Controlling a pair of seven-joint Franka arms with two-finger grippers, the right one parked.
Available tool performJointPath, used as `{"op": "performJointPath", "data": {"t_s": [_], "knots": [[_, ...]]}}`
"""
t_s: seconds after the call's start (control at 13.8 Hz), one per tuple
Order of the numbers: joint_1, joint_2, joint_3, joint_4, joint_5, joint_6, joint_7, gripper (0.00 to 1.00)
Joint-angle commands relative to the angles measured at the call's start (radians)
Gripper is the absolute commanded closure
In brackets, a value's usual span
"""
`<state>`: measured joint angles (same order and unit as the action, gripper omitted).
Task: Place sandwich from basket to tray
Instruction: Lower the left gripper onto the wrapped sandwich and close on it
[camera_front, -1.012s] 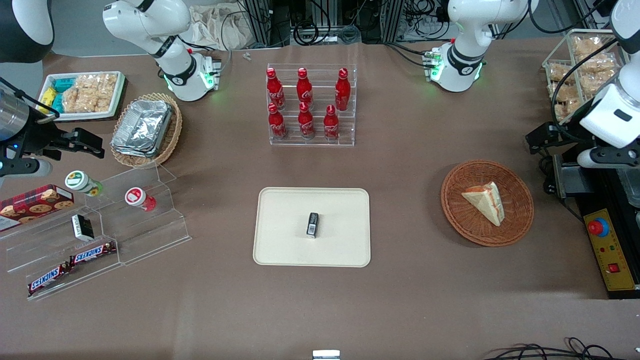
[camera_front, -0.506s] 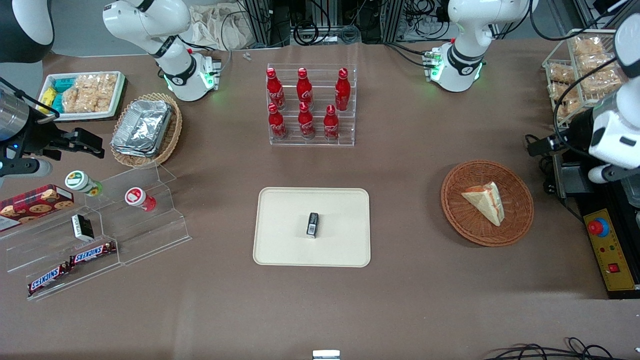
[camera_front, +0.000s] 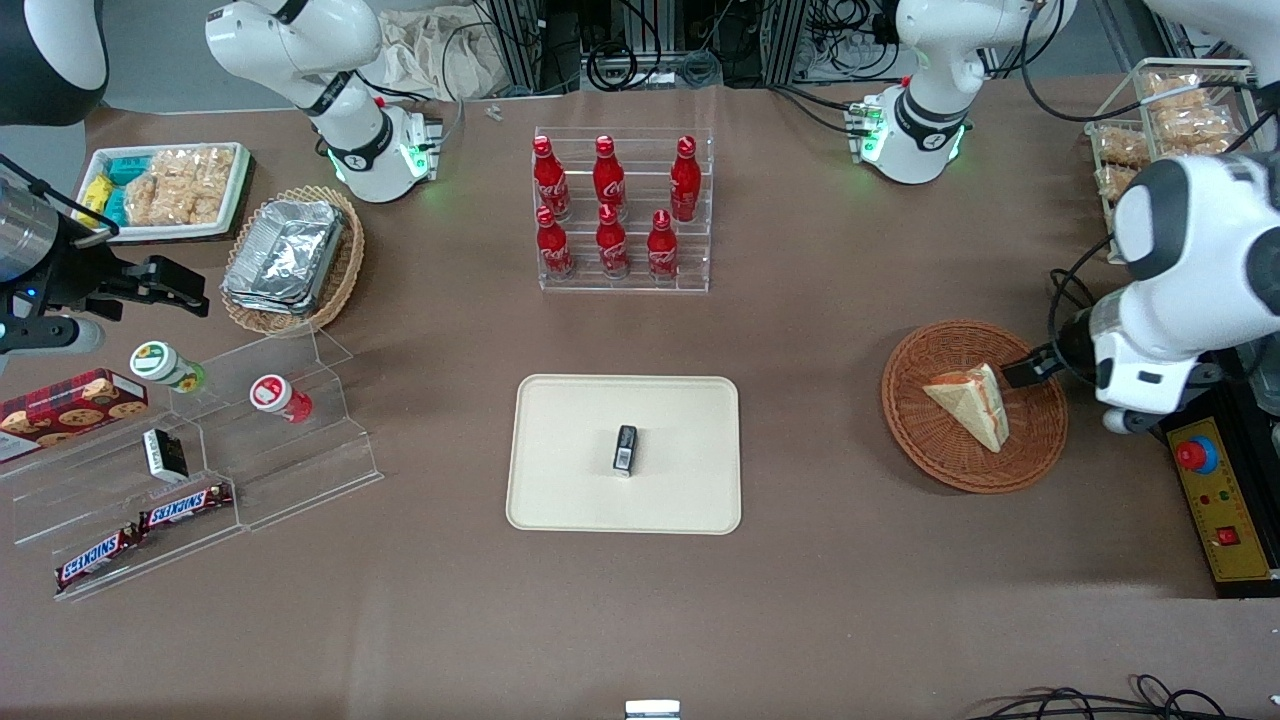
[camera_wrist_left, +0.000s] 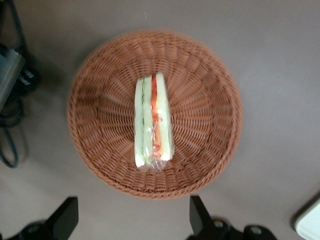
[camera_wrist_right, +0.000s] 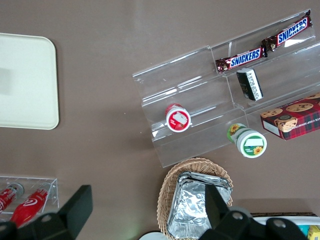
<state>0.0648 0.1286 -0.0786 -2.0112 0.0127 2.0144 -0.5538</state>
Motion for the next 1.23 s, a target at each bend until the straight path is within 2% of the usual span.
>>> {"op": "performJointPath", "data": {"t_s": [0.0, 0.51, 0.58, 0.65, 0.72, 0.8, 0.94, 1.01, 1.16], "knots": [[0.015, -0.011, -0.004, -0.176, 0.012, 0.209, -0.026, 0.00], [0.027, 0.186, -0.004, -0.202, 0.010, 0.470, -0.038, 0.01], [0.026, 0.204, -0.004, -0.202, 0.010, 0.490, -0.046, 0.22], [0.024, 0.209, -0.006, -0.201, 0.010, 0.504, -0.070, 0.61], [0.024, 0.213, -0.006, -0.198, 0.009, 0.506, -0.080, 0.92], [0.021, 0.207, -0.007, -0.196, 0.007, 0.506, -0.087, 1.00], [0.015, 0.143, -0.012, -0.189, 0.007, 0.477, -0.113, 1.00], [0.012, 0.094, -0.013, -0.173, 0.007, 0.410, -0.110, 1.00], [0.010, 0.036, -0.026, -0.051, 0.007, 0.165, -0.097, 1.00]]}}
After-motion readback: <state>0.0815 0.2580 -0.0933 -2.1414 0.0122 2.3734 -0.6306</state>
